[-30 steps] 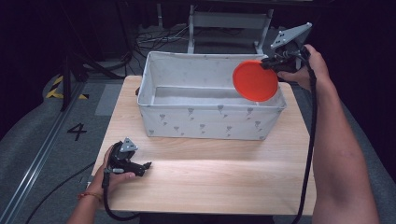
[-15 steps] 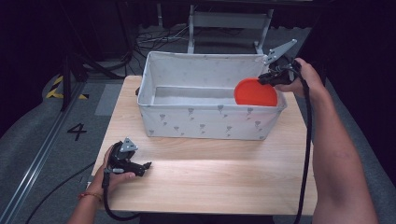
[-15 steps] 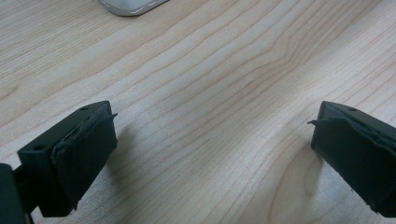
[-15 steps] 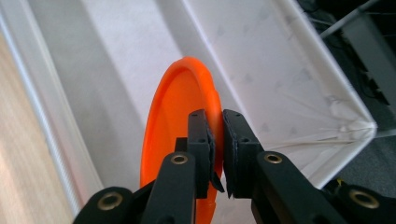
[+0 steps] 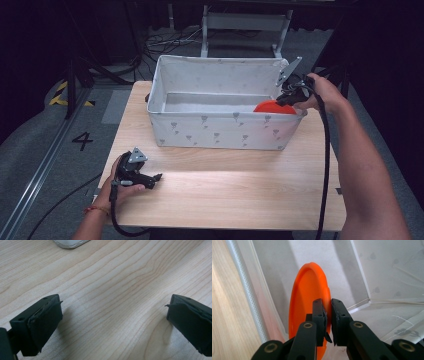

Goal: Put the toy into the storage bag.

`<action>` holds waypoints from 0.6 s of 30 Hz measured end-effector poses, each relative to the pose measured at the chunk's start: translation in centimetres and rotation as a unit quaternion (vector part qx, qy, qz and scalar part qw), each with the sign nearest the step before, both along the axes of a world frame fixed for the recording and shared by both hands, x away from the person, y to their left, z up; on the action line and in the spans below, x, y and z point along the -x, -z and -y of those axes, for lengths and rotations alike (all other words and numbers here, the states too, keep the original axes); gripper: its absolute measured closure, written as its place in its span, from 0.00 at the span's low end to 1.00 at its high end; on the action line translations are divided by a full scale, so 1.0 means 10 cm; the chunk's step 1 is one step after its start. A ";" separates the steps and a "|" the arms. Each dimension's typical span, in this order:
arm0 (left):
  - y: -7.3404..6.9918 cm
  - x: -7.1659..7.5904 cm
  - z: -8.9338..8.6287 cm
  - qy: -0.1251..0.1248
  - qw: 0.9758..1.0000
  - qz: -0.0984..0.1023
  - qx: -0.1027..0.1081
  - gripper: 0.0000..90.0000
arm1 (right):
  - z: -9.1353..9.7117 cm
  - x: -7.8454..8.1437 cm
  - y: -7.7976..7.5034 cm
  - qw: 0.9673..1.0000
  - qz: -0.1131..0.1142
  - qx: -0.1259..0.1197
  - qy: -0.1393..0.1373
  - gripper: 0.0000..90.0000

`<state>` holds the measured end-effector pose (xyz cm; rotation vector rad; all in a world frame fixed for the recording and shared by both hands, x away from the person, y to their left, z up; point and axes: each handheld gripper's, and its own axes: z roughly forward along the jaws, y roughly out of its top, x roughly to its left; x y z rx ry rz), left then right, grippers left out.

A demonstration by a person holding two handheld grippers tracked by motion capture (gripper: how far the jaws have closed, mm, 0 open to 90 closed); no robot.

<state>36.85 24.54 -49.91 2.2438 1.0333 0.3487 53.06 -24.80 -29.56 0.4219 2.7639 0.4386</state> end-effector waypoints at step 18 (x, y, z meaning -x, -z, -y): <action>0.00 0.00 0.00 0.000 1.000 -0.002 0.002 0.01 | -0.17 -0.20 0.26 0.993 -0.091 0.061 -0.032 0.90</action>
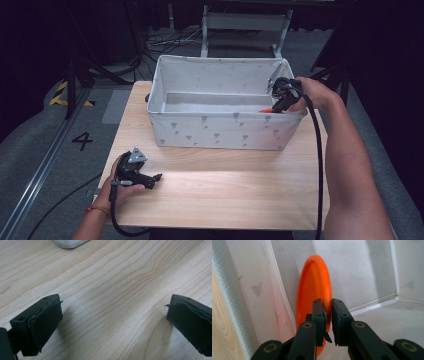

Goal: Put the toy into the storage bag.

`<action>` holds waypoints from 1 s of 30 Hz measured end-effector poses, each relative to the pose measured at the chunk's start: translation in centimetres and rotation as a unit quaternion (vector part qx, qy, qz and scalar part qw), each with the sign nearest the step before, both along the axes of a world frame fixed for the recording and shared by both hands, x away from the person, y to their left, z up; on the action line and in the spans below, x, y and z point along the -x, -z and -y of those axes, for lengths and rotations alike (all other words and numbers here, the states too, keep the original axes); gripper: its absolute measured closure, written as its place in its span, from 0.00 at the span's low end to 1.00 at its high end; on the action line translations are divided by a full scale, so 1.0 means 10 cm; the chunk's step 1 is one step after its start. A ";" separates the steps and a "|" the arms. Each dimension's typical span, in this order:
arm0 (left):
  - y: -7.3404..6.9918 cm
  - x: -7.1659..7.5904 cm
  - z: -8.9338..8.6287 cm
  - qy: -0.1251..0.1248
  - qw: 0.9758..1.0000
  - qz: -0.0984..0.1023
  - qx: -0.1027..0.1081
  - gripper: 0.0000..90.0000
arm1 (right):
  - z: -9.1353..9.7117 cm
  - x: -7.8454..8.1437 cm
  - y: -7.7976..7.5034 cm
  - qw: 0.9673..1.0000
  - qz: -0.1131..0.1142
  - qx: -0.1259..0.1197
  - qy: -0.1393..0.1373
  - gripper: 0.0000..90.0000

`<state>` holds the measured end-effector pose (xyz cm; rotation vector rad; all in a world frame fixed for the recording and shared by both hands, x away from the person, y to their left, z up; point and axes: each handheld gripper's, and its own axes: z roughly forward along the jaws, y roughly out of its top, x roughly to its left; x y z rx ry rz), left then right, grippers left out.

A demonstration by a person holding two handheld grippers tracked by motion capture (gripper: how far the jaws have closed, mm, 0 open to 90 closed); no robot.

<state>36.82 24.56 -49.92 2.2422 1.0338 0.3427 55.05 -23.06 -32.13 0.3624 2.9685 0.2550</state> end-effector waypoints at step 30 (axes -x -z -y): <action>0.00 0.00 0.00 0.001 1.000 0.000 0.001 0.01 | 0.04 0.00 -0.06 0.997 0.060 -0.010 0.038 0.63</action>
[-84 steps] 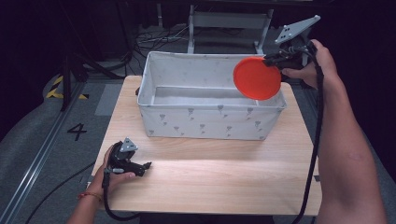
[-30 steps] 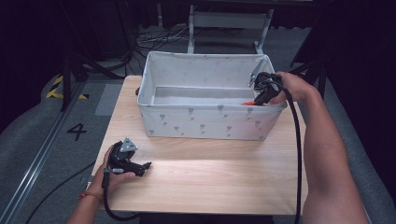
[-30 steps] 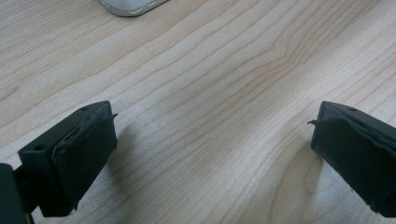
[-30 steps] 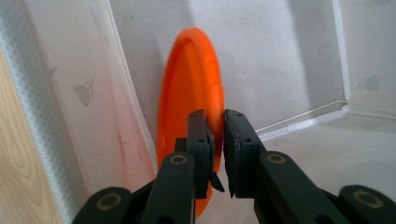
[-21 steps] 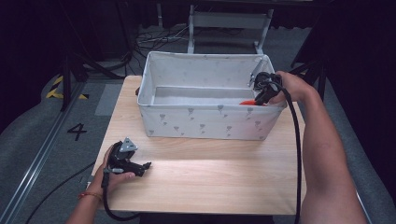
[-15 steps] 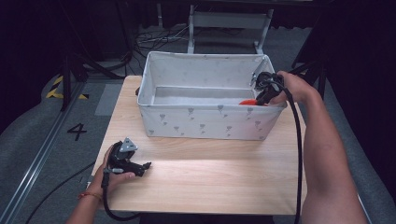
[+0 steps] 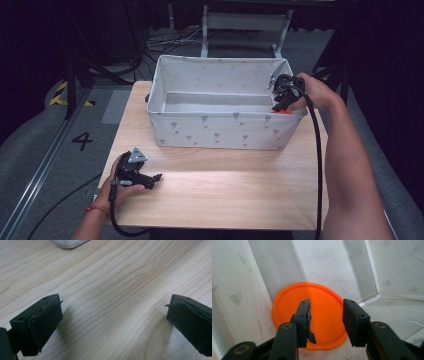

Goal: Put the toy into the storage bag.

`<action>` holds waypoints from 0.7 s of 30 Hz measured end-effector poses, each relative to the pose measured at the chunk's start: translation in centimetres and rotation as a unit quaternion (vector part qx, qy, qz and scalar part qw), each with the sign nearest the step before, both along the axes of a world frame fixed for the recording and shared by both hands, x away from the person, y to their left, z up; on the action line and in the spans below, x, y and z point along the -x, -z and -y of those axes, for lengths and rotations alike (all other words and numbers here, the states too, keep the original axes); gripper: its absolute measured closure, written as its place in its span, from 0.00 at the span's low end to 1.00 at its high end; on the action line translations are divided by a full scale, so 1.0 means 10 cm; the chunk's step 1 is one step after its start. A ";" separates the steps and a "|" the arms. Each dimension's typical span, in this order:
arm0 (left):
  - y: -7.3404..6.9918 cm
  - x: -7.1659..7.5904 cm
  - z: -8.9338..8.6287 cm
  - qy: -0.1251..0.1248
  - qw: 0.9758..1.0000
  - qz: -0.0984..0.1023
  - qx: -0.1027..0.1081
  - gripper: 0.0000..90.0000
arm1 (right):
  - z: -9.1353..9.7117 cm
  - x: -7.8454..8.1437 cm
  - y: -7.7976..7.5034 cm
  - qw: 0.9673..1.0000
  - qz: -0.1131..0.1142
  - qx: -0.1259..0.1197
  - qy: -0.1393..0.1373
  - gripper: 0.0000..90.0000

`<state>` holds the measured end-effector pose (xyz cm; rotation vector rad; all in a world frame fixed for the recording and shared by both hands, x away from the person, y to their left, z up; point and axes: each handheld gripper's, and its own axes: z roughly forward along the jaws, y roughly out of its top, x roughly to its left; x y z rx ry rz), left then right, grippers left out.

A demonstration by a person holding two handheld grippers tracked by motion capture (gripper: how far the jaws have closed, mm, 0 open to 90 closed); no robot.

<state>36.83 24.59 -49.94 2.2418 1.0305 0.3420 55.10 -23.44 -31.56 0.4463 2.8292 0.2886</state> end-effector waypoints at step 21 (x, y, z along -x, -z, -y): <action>0.00 0.00 0.00 -0.001 1.000 -0.001 0.000 0.01 | 0.22 0.27 -0.32 0.985 0.082 -0.141 0.052 0.40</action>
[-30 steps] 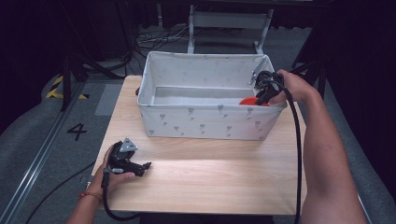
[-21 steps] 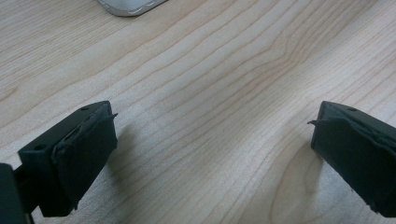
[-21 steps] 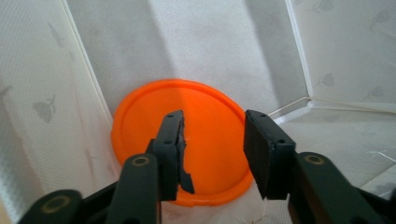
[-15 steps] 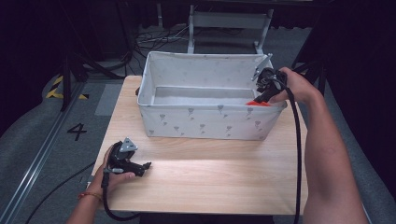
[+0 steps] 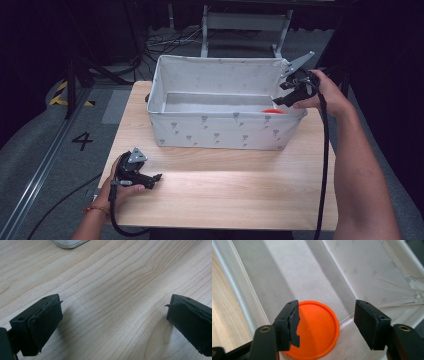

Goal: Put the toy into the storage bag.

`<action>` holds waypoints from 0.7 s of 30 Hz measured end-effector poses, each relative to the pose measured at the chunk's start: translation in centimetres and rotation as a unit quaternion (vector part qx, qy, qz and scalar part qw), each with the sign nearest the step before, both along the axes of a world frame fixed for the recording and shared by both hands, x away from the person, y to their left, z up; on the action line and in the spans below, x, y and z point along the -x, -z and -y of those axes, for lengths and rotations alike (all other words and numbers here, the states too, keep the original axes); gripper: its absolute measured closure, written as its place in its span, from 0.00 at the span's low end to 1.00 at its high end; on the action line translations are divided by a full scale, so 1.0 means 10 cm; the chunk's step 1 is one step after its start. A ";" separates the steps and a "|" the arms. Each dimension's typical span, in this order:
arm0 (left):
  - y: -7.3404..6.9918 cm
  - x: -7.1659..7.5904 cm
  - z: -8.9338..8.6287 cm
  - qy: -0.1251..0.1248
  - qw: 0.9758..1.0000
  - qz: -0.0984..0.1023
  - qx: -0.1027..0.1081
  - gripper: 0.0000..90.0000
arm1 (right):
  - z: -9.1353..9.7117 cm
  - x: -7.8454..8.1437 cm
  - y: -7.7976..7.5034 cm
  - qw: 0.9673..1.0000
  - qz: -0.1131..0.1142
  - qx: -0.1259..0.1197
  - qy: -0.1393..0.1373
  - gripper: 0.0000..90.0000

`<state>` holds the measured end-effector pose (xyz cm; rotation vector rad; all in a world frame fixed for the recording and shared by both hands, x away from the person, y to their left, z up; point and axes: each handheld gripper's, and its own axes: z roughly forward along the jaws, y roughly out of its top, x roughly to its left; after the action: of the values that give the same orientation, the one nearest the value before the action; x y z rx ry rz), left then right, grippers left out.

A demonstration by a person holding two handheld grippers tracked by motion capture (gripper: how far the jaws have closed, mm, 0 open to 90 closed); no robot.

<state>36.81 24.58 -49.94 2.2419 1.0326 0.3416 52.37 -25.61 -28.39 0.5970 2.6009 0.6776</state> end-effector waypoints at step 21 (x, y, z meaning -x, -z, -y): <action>0.00 0.00 0.00 0.000 1.000 0.002 -0.002 0.01 | 0.24 0.54 -0.12 0.991 0.074 -0.086 0.070 0.26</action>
<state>36.84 24.60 -49.93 2.2446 1.0294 0.3495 46.93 -28.00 -27.24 0.7439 2.3543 0.8712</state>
